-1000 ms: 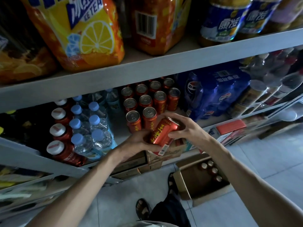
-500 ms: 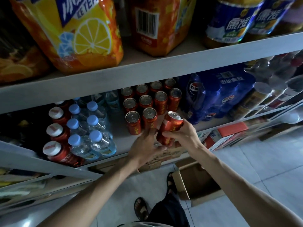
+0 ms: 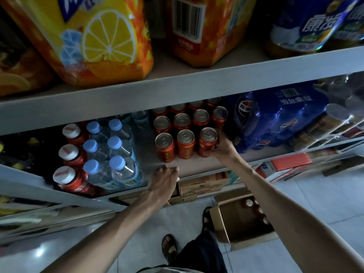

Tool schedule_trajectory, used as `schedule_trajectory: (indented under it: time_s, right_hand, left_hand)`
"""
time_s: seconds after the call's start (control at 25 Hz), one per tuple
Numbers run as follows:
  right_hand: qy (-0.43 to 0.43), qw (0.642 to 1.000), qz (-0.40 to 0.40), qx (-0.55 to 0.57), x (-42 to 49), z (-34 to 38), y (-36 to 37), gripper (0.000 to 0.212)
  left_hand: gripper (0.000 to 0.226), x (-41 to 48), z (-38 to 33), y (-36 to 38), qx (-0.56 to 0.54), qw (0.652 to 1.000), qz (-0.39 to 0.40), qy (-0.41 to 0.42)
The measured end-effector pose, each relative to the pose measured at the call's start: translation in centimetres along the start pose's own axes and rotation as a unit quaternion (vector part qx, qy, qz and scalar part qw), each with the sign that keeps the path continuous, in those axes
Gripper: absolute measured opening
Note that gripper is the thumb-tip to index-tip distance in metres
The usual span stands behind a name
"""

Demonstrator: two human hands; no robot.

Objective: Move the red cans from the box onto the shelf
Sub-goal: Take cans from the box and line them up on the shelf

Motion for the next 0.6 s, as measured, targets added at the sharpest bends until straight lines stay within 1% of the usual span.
schedule_trajectory:
  time_s: [0.08, 0.16, 0.24, 0.36, 0.48, 0.6]
  right_hand:
    - [0.001, 1.0, -0.004, 0.0, 0.1, -0.2, 0.3, 0.095]
    - [-0.001, 0.999, -0.035, -0.019, -0.4, -0.4, 0.7, 0.098]
    - [-0.011, 0.997, -0.068, -0.035, -1.1, -0.4, 1.3, 0.1]
    - [-0.029, 0.994, -0.097, -0.048, -1.2, -0.3, 1.4, 0.094]
    - [-0.027, 0.993, -0.099, -0.054, -0.6, 0.0, 1.2, 0.09]
    - [-0.011, 0.991, -0.113, -0.077, -0.5, -0.2, 1.5, 0.092]
  left_hand:
    - [0.034, 0.0, 0.3, 0.1, 0.019, 1.0, -0.008, 0.003]
    - [0.043, 0.2, 0.8, 0.5, 0.02, 1.0, -0.001, -0.001]
    - [0.042, 0.6, 1.3, 0.6, -0.026, 1.0, 0.009, -0.012]
    - [0.039, 1.5, 1.9, 0.4, -0.114, 0.993, 0.019, -0.01]
    - [0.04, 1.9, 2.1, 0.4, -0.131, 0.991, 0.037, -0.008]
    - [0.041, 1.9, 2.1, 0.7, -0.13, 0.991, 0.037, -0.009]
Point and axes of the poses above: each hand's wrist, its own x-axis towards the middle knuckle, its own y-axis out of the palm, z = x × y, the point moved 5 cm from there along x, towards the middle knuckle, and after that the axes turned 6 degrees about z, right-handed, at the moved point
